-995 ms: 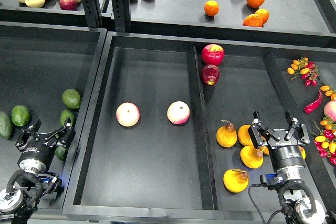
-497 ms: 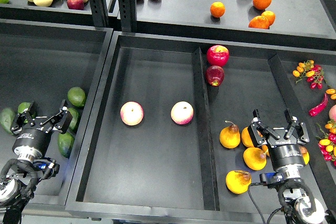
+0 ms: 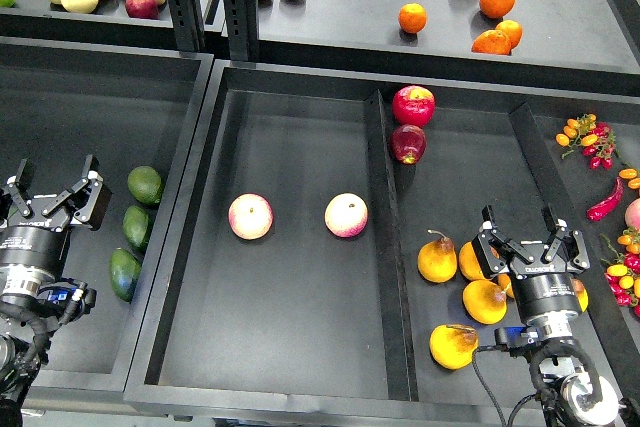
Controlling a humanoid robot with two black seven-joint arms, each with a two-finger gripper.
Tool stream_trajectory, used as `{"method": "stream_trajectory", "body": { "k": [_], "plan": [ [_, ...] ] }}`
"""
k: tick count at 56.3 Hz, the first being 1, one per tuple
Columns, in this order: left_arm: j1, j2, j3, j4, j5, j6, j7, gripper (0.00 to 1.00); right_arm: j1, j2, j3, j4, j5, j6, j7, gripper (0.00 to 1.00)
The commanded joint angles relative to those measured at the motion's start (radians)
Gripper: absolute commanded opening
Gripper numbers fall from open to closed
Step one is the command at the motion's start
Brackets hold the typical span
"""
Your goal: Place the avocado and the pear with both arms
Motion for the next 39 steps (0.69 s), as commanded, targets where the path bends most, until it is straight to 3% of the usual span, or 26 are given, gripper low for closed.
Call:
{"method": "stream_trajectory", "body": {
  "k": [1,7,39],
  "plan": [
    [0.037,-0.038,-0.023,-0.089,0.021,0.0,0.0,0.99,0.0,0.0,0.0,0.003,0.001,0.0,0.0,1.0],
    [0.039,-0.08,-0.049,-0.145,0.04,0.0,0.0,0.99,0.001,0.0,-0.001,0.011,0.001,0.0,0.0,1.0],
    [0.089,-0.08,-0.113,-0.191,0.126,0.0,-0.015,0.99,0.027,0.0,-0.003,0.02,0.001,0.0,0.002,1.0]
  ]
}}
